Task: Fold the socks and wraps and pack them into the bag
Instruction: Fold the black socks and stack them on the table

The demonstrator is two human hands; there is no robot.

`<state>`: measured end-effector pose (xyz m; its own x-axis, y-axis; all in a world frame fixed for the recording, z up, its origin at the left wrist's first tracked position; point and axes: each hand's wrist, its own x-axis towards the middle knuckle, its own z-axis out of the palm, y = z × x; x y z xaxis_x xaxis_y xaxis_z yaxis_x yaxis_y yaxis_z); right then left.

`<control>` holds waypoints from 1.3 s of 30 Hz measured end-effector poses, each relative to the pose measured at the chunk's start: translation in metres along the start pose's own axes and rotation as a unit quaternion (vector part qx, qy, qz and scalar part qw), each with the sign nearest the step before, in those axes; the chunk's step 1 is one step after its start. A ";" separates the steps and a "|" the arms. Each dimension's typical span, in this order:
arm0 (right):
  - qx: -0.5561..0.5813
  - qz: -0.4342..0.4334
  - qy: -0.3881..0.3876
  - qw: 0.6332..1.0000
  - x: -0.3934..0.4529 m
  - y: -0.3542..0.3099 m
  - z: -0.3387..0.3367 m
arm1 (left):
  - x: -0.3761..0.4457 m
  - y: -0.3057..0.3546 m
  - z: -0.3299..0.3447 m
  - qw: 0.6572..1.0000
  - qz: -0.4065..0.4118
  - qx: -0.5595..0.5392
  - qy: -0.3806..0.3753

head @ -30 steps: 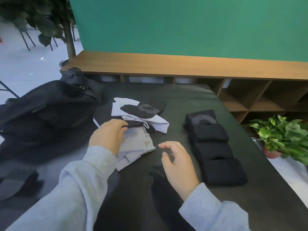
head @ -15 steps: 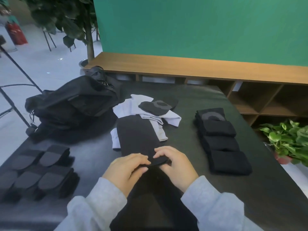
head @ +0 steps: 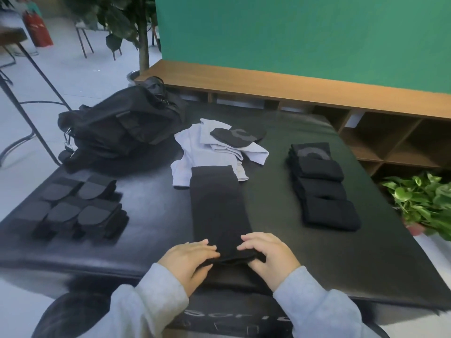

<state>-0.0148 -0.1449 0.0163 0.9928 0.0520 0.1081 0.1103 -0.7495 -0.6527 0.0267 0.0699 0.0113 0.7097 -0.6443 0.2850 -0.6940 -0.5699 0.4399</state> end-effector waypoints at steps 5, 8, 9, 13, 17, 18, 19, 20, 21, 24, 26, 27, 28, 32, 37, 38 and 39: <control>0.004 -0.007 0.008 1.000 -0.012 -0.003 0.002 | -0.012 0.005 0.000 0.996 -0.067 -0.044 0.034; -0.017 0.009 -0.010 1.000 -0.014 -0.012 0.000 | -0.013 0.011 -0.003 0.990 -0.121 -0.059 0.030; -0.026 0.016 -0.017 0.999 -0.014 -0.015 -0.002 | -0.012 0.013 -0.004 0.989 -0.138 -0.059 0.016; -0.057 0.063 -0.025 0.996 -0.012 -0.022 -0.003 | -0.006 0.014 -0.005 0.980 -0.194 -0.036 0.015; -0.104 0.098 -0.037 0.989 -0.006 -0.028 -0.002 | 0.001 0.015 -0.003 0.967 -0.253 -0.017 0.010; -0.112 0.104 -0.041 0.987 -0.004 -0.028 -0.002 | 0.002 0.014 -0.002 0.964 -0.264 -0.016 0.007; -0.110 0.108 -0.040 0.987 -0.003 -0.027 -0.002 | 0.002 0.013 -0.001 0.961 -0.275 -0.014 0.004; -0.099 0.116 -0.032 0.988 -0.002 -0.026 0.000 | 0.003 0.012 0.000 0.958 -0.287 -0.012 0.004; -0.084 0.128 -0.026 0.988 -0.001 -0.025 0.000 | 0.003 0.011 0.003 0.954 -0.299 -0.016 0.007; -0.057 0.155 -0.008 0.986 0.003 -0.024 0.000 | 0.007 0.010 0.004 0.948 -0.314 -0.024 0.044; -0.077 0.131 0.011 0.988 0.009 -0.023 -0.001 | 0.011 0.010 0.006 0.961 -0.254 0.023 0.106; -0.086 0.117 0.024 0.989 0.012 -0.022 -0.001 | 0.011 0.009 0.008 0.972 -0.187 0.059 0.132; -0.097 0.095 0.033 0.990 0.015 -0.022 -0.002 | 0.011 0.009 0.009 0.980 -0.114 0.090 0.133; -0.147 0.017 -0.022 0.989 0.034 -0.021 -0.005 | 0.008 0.006 0.020 0.994 0.025 0.096 0.045; -0.234 0.031 -0.089 0.968 0.040 -0.017 -0.004 | 0.013 0.001 0.013 0.996 0.012 0.050 0.070; -0.248 0.040 -0.085 0.964 0.038 -0.018 -0.006 | 0.015 -0.002 0.011 0.995 0.012 0.063 0.074; -0.260 0.051 -0.077 0.961 0.036 -0.020 -0.008 | 0.017 -0.005 0.009 0.994 0.008 0.073 0.079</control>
<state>0.0183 -0.1332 0.0389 0.9967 0.0286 -0.0754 0.0141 -0.9823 -0.1867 0.0415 0.0576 0.0064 0.7006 -0.5725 0.4259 -0.7074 -0.6353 0.3097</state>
